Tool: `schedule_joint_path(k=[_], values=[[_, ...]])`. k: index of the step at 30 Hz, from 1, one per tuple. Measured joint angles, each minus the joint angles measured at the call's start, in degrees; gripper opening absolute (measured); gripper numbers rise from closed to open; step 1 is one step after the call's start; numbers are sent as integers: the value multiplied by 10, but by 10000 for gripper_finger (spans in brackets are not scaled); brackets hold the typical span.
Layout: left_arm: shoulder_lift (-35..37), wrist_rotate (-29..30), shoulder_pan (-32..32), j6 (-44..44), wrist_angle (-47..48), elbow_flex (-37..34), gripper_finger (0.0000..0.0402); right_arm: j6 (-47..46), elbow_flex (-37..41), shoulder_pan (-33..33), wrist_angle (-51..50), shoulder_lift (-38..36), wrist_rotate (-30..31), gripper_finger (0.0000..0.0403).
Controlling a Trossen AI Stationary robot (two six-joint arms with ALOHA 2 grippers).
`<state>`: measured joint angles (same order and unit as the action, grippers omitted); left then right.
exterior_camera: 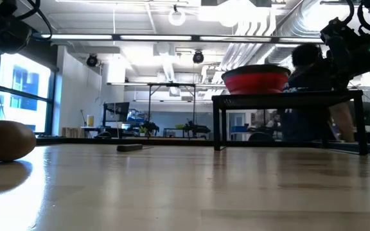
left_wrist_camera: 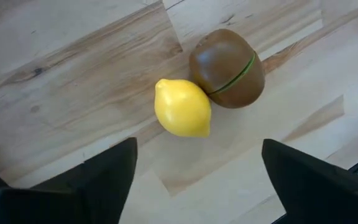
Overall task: Pick & Place Fruit
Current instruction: Put the yellow lemon into the red strainer bowl on the shelf
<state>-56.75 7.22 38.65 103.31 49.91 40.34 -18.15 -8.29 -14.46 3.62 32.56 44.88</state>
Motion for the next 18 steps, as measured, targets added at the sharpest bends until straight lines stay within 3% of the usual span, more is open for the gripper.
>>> schedule_joint_path(k=[7, 18], values=[[-2, 41, 0, -19, 0, 0, 347, 0, 0, 0, -1, 0, 0, 2], [-43, 43, 0, -36, 14, 0, 347, 0, 0, 0, -1, 0, 0, 2]])
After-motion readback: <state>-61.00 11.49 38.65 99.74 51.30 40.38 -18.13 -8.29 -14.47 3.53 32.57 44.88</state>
